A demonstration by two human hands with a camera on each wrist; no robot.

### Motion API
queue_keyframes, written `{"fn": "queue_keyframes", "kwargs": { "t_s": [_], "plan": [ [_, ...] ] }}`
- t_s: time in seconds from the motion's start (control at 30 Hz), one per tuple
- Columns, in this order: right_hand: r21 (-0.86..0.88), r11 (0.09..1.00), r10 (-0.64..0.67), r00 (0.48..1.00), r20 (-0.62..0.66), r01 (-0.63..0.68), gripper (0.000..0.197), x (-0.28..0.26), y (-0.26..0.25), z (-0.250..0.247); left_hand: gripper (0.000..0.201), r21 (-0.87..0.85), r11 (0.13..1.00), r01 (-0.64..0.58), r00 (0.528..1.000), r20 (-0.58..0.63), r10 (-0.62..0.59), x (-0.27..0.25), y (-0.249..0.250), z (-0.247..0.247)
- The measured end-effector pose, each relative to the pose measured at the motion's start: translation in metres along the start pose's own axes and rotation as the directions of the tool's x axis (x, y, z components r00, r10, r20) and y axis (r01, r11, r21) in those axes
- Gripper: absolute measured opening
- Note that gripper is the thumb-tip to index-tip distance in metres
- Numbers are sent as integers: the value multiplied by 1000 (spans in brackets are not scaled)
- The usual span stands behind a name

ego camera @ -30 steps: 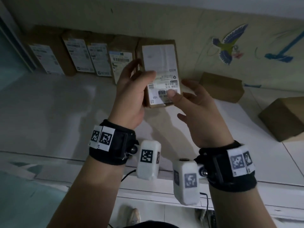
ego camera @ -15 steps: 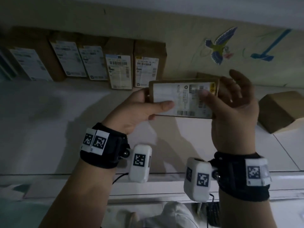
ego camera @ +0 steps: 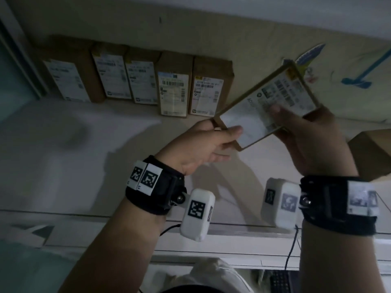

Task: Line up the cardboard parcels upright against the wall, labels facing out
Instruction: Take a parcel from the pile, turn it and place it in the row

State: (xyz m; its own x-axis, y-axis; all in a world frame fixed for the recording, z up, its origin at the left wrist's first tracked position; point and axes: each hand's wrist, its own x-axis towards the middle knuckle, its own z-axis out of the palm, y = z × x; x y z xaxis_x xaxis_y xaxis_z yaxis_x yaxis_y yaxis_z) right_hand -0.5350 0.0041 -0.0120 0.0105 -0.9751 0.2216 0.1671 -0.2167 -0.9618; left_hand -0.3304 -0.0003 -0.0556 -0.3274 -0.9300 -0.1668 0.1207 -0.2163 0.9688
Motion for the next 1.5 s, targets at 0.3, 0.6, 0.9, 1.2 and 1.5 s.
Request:
{"fn": "queue_keyframes", "kwargs": {
  "t_s": [0.3, 0.6, 0.9, 1.2, 1.5],
  "plan": [
    [-641, 767, -120, 982, -149, -4, 65, 59, -17, -30, 35, 392, 916, -87, 993, -38, 111, -8, 42, -9],
    [-740, 668, 42, 997, -61, -73, 85, 144, 25, -46, 32, 761, 616, -203, 909, -86, 407, 47, 88, -13],
    [-686, 704, 94, 982, -167, -184, 56, 159, 70, -32, 51, 960, 279, -29, 942, -67, 329, 68, 76, -17],
    [-725, 667, 80, 984, -159, -172, 57, 173, 73, -17, 42, 977, 209, -32, 898, -64, 436, 81, 77, -28],
    [-845, 458, 209, 957, -201, -277, 47, 171, 119, 9, 18, 985, 161, -56, 823, -46, 566, 92, 66, -37]
  ]
}}
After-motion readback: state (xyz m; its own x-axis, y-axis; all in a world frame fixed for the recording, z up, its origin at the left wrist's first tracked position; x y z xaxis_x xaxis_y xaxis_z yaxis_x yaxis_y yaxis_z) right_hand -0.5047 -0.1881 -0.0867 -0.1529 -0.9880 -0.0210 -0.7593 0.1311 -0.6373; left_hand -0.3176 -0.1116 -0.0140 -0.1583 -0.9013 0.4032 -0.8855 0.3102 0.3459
